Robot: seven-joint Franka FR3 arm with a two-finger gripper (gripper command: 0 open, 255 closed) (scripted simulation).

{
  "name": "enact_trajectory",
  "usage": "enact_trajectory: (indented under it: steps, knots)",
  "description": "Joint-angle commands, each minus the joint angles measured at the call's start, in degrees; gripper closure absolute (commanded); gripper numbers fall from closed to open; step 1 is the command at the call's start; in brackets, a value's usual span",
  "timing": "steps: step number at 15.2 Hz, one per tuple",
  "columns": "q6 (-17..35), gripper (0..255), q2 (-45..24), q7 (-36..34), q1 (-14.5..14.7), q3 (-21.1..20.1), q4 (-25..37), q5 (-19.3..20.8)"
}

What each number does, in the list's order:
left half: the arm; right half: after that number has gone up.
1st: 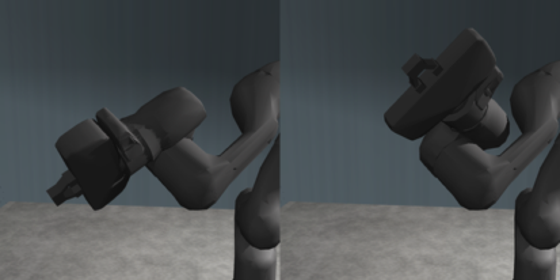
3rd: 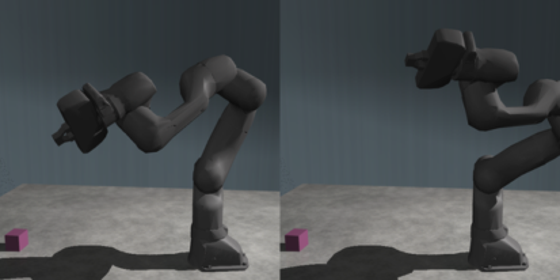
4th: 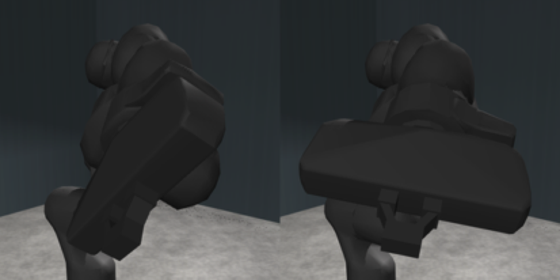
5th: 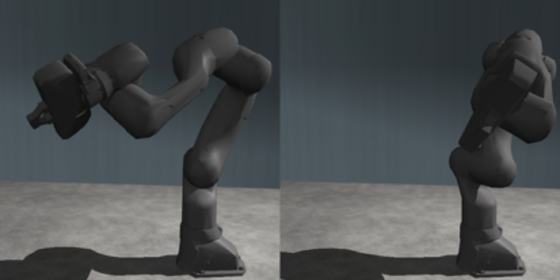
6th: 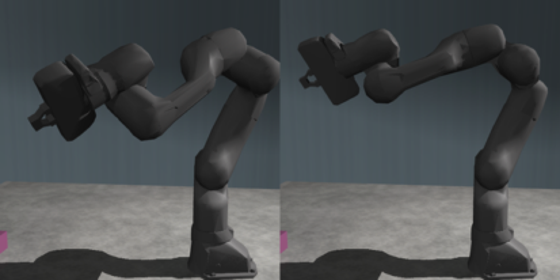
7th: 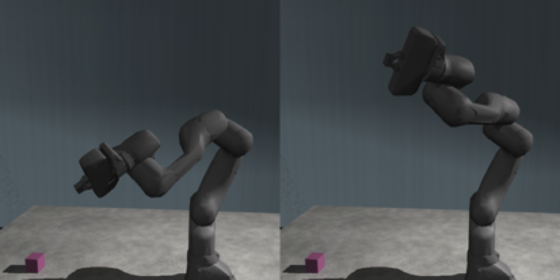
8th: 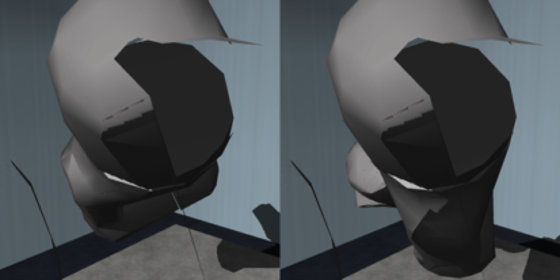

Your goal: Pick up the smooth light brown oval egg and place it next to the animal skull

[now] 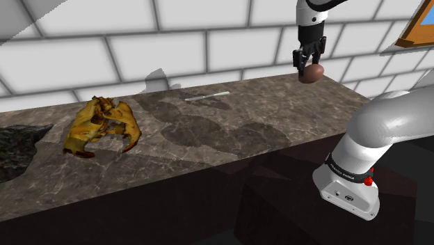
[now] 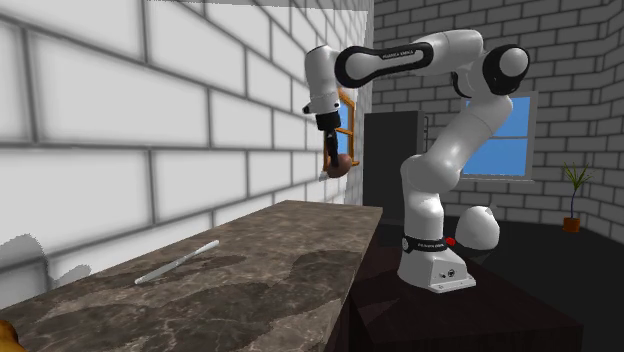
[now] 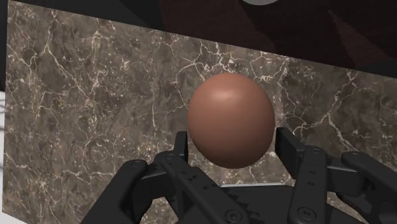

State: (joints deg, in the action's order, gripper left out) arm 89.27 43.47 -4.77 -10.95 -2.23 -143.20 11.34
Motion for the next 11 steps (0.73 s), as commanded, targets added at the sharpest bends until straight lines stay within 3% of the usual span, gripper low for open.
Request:
enact_trajectory:
  steps: [1, 11]
  knots:
    - [-1.5, 255, -0.1, 0.2, 0.0, -0.1, 1.6, -0.1]
    - [-1.3, 255, -10.2, -11.8, 4.0, -10.5, 9.7, -8.0]
